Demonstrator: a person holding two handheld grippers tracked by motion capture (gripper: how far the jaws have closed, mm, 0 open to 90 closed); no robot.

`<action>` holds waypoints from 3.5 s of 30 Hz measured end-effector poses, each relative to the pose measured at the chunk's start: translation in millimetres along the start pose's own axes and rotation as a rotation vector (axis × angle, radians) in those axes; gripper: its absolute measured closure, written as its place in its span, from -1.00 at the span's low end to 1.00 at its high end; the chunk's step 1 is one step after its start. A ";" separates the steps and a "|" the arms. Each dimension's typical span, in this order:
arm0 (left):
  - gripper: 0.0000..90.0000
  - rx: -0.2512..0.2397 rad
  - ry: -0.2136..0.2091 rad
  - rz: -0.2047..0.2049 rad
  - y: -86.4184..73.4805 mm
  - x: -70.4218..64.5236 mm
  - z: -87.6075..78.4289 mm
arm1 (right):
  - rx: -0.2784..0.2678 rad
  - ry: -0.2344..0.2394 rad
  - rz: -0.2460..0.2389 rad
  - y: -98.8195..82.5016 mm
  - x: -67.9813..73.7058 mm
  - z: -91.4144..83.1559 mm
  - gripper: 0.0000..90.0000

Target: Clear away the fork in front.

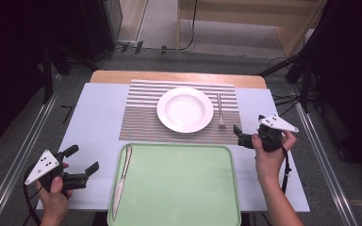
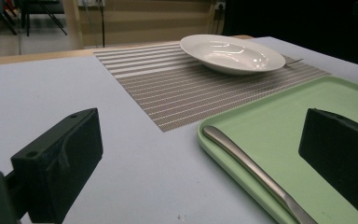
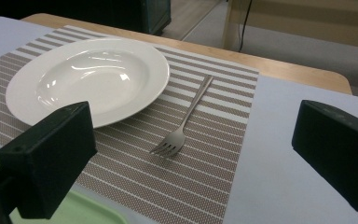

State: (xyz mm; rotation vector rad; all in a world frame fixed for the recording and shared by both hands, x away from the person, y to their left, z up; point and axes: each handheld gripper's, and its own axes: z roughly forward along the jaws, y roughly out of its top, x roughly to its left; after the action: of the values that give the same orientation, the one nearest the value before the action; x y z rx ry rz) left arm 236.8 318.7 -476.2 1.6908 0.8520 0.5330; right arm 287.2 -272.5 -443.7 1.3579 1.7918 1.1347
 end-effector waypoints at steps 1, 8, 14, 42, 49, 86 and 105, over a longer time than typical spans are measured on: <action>-1.00 0.000 -0.002 0.003 -0.1 0.0 -0.2 | 0.007 -0.003 -0.003 1.3 0.1 2.4 -1.00; -1.00 0.006 0.003 0.002 -0.1 -0.1 -0.7 | 0.045 -0.009 -0.013 8.4 -2.5 20.2 -1.00; -1.00 -0.006 -0.005 0.018 0.5 -1.3 -2.7 | 0.084 -0.017 -0.020 11.2 -4.8 35.0 -1.00; -1.00 -0.012 -0.013 0.031 0.2 -2.0 -4.8 | 0.233 -0.066 -0.010 36.9 -14.7 95.9 -0.86; -1.00 -0.015 -0.008 0.028 0.3 -1.9 -5.7 | 0.268 -0.067 -0.005 36.2 -14.1 106.9 -0.67; -1.00 -0.025 -0.016 0.006 1.2 5.9 1.7 | 0.437 -0.035 0.067 32.9 -22.0 153.3 -0.22; -1.00 -0.021 -0.033 0.031 5.0 -1.1 1.9 | 0.522 -0.099 0.087 28.6 -4.8 182.1 0.34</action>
State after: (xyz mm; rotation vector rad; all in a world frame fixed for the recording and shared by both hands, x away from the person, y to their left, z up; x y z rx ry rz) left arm 238.8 316.1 -471.9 1.6916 0.7949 0.5316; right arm 456.7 -225.5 -499.1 1.7646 2.0550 0.6426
